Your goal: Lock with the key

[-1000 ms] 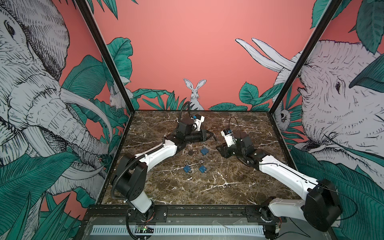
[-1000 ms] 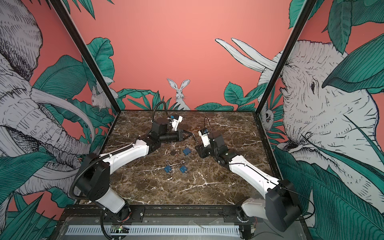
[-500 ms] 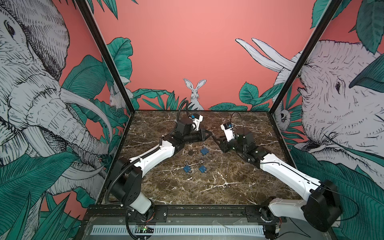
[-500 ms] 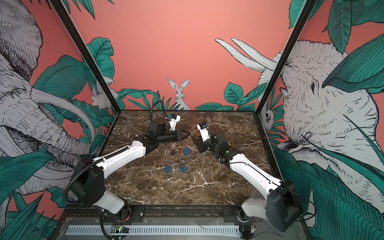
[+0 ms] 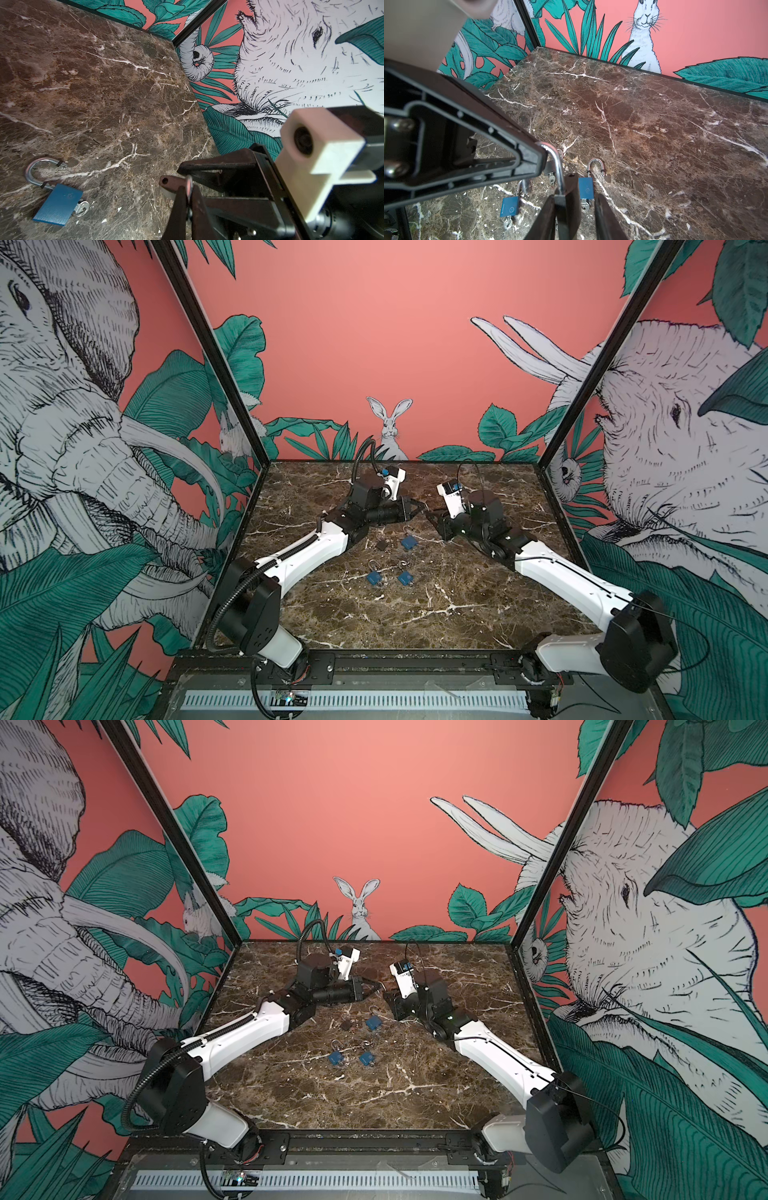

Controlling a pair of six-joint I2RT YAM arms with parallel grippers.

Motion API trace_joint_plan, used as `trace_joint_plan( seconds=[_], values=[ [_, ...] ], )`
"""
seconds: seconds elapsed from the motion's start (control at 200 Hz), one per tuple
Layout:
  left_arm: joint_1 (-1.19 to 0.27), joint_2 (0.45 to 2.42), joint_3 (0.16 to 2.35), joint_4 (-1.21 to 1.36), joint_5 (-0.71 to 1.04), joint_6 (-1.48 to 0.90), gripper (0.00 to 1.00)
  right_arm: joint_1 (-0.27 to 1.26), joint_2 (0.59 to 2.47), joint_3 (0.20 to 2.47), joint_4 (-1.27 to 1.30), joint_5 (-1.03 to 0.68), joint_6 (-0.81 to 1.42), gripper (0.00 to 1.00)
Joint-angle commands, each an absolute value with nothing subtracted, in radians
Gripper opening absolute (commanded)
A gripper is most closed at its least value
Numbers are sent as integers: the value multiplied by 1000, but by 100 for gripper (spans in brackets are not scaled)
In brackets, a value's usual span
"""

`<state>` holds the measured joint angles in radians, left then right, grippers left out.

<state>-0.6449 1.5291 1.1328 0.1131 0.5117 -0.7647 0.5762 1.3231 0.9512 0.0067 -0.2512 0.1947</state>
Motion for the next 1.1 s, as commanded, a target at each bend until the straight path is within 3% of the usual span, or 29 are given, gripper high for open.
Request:
trace_joint_plan(
  seconds=[0.0,0.41,0.65,1.095],
  values=[
    [-652,1483,1171,144,525,-778,0,581,1331,978,32,-254,194,29],
    [-658,1471,1174,146,523,-784,0,581,1350,996,23,-255,196,27],
    [-660,1464,1171,145,515,-781,0,581,1352,999,18,-250,195,20],
    [-660,1447,1172,127,489,-764,0,581,1351,991,10,-260,198,21]
  ],
)
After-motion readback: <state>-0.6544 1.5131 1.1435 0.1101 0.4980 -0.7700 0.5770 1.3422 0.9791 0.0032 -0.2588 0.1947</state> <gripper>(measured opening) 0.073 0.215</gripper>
